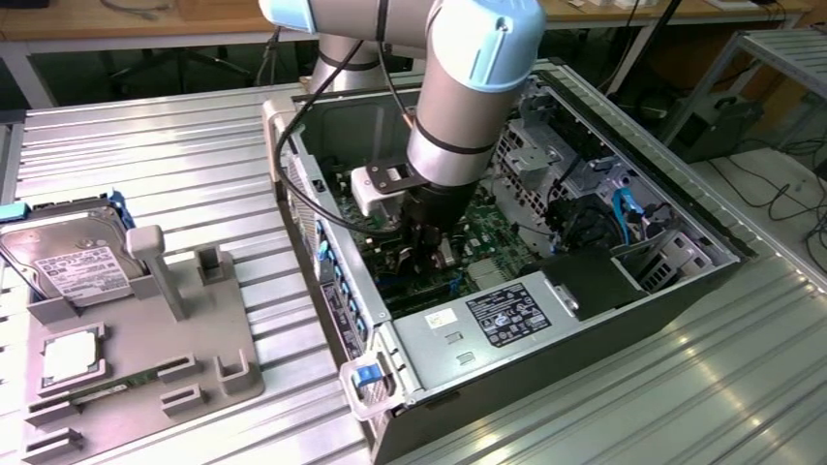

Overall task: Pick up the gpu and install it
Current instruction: 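Insert the gpu into the slot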

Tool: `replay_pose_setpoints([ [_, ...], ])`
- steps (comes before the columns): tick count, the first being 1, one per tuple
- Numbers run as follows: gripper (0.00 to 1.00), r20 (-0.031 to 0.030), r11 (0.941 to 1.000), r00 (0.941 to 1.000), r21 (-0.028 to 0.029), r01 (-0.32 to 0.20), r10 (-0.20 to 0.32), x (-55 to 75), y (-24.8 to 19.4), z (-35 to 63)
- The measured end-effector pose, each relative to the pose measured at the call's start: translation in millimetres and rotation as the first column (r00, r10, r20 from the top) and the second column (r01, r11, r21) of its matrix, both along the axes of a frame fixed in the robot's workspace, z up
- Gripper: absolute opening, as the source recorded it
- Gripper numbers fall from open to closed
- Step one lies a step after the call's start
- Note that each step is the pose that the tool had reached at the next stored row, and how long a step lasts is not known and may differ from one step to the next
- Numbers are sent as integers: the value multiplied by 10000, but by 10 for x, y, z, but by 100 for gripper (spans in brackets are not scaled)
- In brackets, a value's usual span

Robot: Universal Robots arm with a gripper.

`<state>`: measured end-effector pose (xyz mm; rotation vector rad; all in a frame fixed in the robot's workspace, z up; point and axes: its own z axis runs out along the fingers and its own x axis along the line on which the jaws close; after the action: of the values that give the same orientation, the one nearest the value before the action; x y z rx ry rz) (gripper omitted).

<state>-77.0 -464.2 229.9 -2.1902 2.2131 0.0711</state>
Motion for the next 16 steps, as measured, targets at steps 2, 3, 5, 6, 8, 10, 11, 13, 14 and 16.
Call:
replay_pose_setpoints([
  [2, 35, 15, 10000, 10000, 6, -2, 2, 1, 0, 82],
  [3, 35, 21, 10000, 10000, 7, -2, 2, 1, 0, 145],
  [5, 35, 26, 10000, 10000, 6, 0, 0, 0, 0, 233],
  [6, 35, 29, 10000, 10000, 10, 0, 0, 0, 0, 279],
  [8, 35, 31, 10000, 10000, 8, -1, 1, 0, 0, 370],
  [10, 35, 36, 10000, 10000, 7, -1, 1, 0, 1, 467],
  [11, 35, 37, 10000, 10000, 6, 0, 0, 0, 2, 516],
  [13, 35, 49, 10000, 10000, 6, 0, 0, 0, 3, 587],
  [14, 35, 54, 10000, 10000, 9, 0, 0, -1, 3, 586],
  [16, 34, 55, 10000, 10000, 10, 0, 0, -1, 3, 586],
])
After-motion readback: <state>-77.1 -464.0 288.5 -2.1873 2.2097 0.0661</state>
